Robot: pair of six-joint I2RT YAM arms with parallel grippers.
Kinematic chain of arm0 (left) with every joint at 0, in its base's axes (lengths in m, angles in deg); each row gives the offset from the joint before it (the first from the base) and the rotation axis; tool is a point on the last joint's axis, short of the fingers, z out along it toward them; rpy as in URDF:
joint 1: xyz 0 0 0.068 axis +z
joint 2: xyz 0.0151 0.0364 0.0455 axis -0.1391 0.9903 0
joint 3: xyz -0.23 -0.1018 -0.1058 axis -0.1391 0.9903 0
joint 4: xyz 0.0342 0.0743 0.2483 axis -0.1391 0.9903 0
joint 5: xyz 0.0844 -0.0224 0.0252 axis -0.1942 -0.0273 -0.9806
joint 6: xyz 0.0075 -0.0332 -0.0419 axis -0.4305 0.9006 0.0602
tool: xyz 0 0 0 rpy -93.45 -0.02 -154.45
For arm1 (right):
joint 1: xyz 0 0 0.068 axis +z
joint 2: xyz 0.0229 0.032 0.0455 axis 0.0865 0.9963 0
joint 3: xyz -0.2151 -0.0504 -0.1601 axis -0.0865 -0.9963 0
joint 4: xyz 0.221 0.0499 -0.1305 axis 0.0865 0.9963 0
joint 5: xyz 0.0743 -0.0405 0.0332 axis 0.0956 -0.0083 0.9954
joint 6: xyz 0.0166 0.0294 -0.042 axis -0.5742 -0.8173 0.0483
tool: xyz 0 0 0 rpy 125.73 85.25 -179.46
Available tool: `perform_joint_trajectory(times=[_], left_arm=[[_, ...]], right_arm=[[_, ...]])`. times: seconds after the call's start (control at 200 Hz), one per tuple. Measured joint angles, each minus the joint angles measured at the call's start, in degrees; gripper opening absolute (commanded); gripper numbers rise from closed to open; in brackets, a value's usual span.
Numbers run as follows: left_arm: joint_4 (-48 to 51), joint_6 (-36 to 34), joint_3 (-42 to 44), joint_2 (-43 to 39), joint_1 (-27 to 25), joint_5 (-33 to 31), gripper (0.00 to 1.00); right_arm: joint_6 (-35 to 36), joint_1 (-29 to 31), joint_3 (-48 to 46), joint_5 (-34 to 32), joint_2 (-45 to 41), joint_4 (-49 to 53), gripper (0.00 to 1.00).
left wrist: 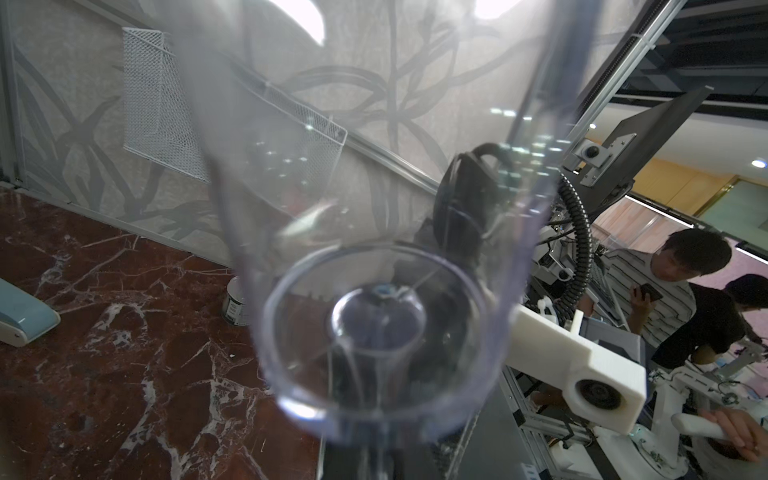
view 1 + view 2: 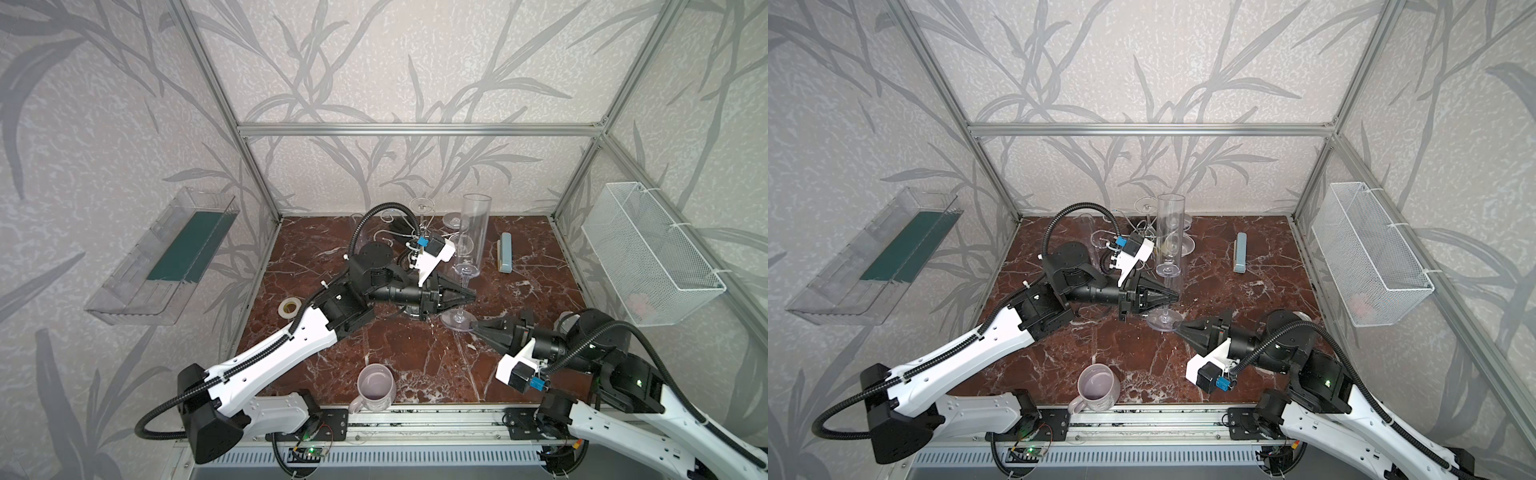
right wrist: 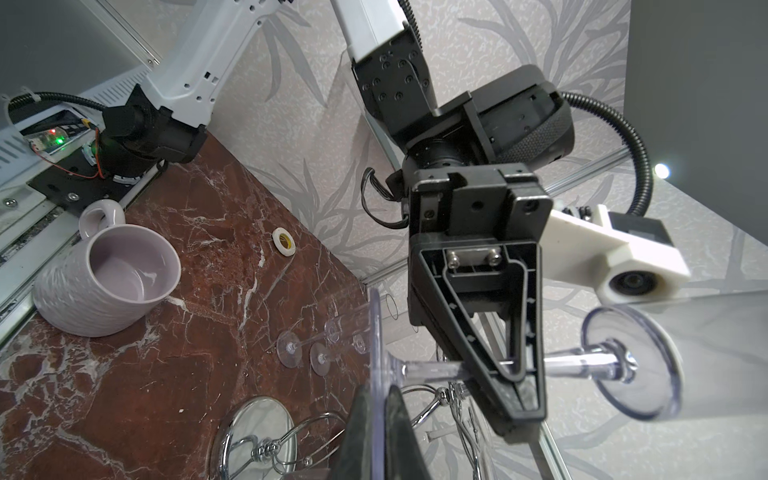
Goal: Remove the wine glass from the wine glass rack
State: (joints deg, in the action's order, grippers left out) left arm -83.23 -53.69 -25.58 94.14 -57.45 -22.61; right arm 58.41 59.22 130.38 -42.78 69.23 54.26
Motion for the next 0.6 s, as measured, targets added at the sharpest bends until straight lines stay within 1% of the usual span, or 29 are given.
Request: perform_joint_trajectory(times=[0.08,0.17,0.2,0.245,0.275,0.315,0.38,0.515,0.6], left_arm=[[0.3,-0.1,0.0,0.0,0.0,-0.1,0.00],[0.3,-0.3,0.0,0.0,0.0,-0.3,0.00],[0.4,-0.5,0.0,0.0,-0.1,-0.4,0.00],[0.6,-1.0,0.0,0.0,-0.2,-1.2,0.00],[0.8,-1.5,0.0,-0.2,-0.3,-1.8,0.00],[1.1,-1.9,0.0,-0.4,-0.4,-2.7,0.00],[1.1,-2.6,0.0,-0.8,-0.4,-3.5,0.00],[2.8,-6.7,0.9,-4.0,-0.4,-9.7,0.00],[3.8,-9.7,1.7,-6.8,-0.4,-13.7,0.00]], right_arm=[[0.4,0.3,0.0,-0.3,0.1,0.0,0.01],[0.2,0.7,0.0,-0.5,0.3,0.0,0.35],[0.1,0.8,0.0,-0.4,0.4,-0.2,0.44],[-0.8,0.9,-0.1,-0.3,0.5,-0.4,0.54],[-1.1,0.9,-0.1,-0.1,0.5,-0.7,0.64],[-1.7,0.9,-0.3,0.1,0.4,-1.4,0.72],[-2.5,0.9,-0.4,0.2,0.2,-1.9,0.77],[-9.2,0.9,-2.0,1.8,-1.6,-7.2,0.81],[-15.0,0.9,-1.6,2.2,-2.2,-10.8,0.84]])
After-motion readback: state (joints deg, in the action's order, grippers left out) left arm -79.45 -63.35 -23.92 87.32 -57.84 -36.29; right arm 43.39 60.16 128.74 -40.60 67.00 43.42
